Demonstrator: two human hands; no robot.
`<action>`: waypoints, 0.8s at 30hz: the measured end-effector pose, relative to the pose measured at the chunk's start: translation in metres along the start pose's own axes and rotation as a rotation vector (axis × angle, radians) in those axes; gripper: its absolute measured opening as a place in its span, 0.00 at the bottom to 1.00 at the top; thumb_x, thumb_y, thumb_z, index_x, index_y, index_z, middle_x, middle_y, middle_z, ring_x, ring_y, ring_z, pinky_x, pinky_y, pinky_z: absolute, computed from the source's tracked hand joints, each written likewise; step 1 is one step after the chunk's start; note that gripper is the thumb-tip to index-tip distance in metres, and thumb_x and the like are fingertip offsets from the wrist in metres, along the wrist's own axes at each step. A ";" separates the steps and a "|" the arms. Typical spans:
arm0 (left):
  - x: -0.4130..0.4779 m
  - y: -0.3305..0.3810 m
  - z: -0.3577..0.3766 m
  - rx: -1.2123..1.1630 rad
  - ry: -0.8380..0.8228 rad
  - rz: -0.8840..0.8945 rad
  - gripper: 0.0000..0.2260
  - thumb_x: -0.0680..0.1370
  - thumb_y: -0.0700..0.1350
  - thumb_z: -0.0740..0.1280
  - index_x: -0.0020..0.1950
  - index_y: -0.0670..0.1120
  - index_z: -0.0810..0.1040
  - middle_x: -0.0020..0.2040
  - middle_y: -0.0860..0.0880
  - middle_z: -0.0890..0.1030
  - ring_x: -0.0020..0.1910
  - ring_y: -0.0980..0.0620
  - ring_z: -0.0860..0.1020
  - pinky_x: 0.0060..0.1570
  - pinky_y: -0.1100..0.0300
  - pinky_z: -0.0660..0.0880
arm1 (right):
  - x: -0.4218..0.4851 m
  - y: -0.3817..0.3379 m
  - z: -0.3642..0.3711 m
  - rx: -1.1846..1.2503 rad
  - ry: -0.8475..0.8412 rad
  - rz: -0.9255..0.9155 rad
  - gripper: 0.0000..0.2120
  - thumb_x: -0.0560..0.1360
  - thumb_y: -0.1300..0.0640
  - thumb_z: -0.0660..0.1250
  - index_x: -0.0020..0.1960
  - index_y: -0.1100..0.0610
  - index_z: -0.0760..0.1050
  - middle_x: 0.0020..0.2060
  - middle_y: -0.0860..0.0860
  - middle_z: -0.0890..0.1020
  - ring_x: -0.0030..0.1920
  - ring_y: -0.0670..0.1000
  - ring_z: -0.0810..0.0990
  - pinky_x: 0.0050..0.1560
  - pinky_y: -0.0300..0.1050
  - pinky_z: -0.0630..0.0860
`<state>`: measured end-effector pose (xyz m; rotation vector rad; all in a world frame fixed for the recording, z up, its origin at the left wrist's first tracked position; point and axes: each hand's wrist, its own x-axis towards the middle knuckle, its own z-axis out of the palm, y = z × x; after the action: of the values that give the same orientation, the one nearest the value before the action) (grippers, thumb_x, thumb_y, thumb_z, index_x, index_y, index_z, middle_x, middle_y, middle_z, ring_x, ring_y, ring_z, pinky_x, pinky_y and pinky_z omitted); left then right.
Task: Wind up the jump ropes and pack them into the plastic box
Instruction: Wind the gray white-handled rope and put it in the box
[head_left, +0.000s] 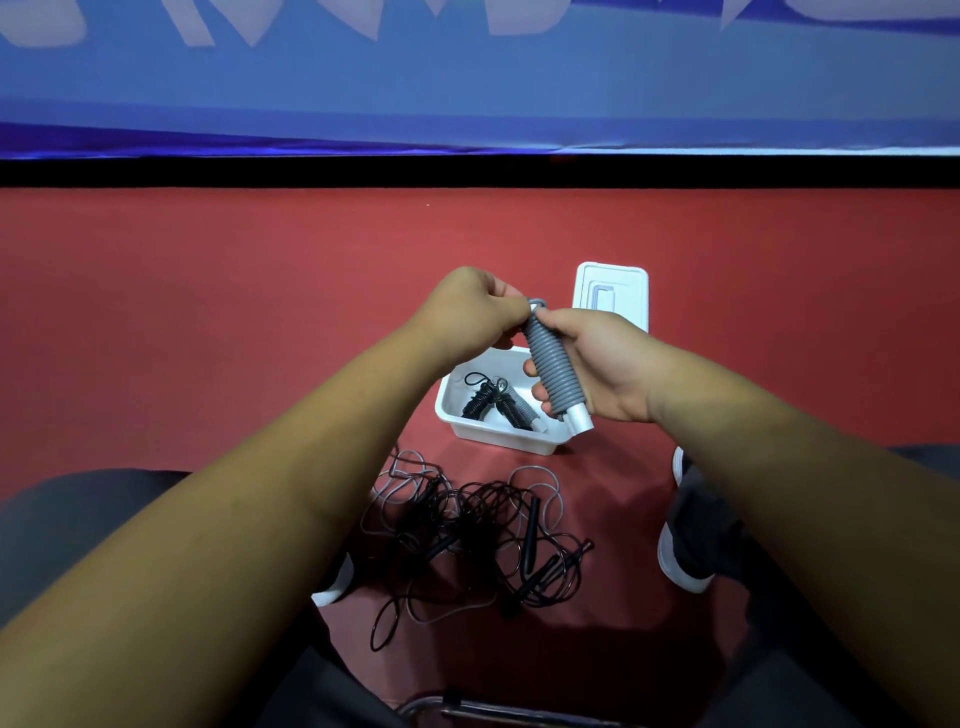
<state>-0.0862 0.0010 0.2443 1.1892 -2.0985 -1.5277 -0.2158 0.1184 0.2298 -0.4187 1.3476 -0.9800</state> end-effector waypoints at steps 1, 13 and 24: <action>0.001 0.001 -0.002 -0.001 -0.005 -0.006 0.07 0.77 0.39 0.70 0.48 0.34 0.84 0.37 0.43 0.81 0.36 0.48 0.78 0.44 0.53 0.82 | -0.001 -0.001 -0.001 -0.026 -0.004 -0.030 0.12 0.86 0.44 0.61 0.59 0.51 0.76 0.43 0.55 0.78 0.34 0.54 0.77 0.38 0.48 0.79; 0.001 0.005 0.000 0.404 -0.066 -0.153 0.10 0.77 0.45 0.70 0.46 0.39 0.86 0.39 0.41 0.84 0.37 0.43 0.87 0.45 0.51 0.83 | 0.009 0.013 -0.003 -0.805 0.468 -0.418 0.09 0.77 0.42 0.71 0.56 0.41 0.80 0.38 0.48 0.83 0.35 0.52 0.81 0.35 0.53 0.84; -0.001 0.001 0.001 0.593 -0.163 -0.032 0.08 0.78 0.47 0.69 0.43 0.47 0.86 0.43 0.40 0.86 0.42 0.43 0.87 0.45 0.52 0.82 | 0.025 0.024 -0.013 -0.912 0.657 -0.382 0.15 0.74 0.41 0.76 0.57 0.43 0.77 0.40 0.43 0.80 0.40 0.51 0.81 0.41 0.48 0.78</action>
<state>-0.0870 0.0027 0.2449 1.3110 -2.7696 -1.0646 -0.2218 0.1163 0.1931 -1.1374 2.3662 -0.7754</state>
